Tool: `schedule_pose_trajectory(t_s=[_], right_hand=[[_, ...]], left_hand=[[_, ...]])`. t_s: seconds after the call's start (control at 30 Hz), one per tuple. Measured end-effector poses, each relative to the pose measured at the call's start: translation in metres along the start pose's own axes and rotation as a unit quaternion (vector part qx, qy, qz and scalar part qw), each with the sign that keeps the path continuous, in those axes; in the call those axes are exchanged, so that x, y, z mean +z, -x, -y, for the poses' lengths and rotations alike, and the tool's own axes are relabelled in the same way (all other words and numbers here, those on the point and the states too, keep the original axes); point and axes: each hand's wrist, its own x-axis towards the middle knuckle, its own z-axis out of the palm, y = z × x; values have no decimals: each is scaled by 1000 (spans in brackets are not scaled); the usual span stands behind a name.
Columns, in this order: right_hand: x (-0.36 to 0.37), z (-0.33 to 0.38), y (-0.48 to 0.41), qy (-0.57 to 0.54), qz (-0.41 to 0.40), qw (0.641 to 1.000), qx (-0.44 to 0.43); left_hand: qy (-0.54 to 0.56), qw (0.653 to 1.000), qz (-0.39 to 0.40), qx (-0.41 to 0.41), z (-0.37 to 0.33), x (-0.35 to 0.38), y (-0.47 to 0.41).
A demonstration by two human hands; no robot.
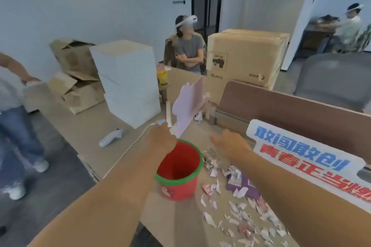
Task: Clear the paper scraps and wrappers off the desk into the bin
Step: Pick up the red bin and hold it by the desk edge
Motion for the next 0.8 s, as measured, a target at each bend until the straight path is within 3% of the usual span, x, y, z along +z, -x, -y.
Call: schedule_pose_trajectory(t_s=[0.13,0.33,0.57,0.7,0.8], right_hand=[[91,3,-9,-94,47,994,21],[151,5,-19,-145,4,980,135],[177,-25,-21,-315,-72,930,178],[181,-63,12,-332,-103,908,232],[181,-119,56,-301,-164,880,327]], left_hand=[[77,989,25,-121,62,32,-2],[203,964,25,-168,93,51,-23],[300,950,77,-51,67,71,-48],[264,960,86,42,32,81,-41],[252,955,104,112,1,94,-27]])
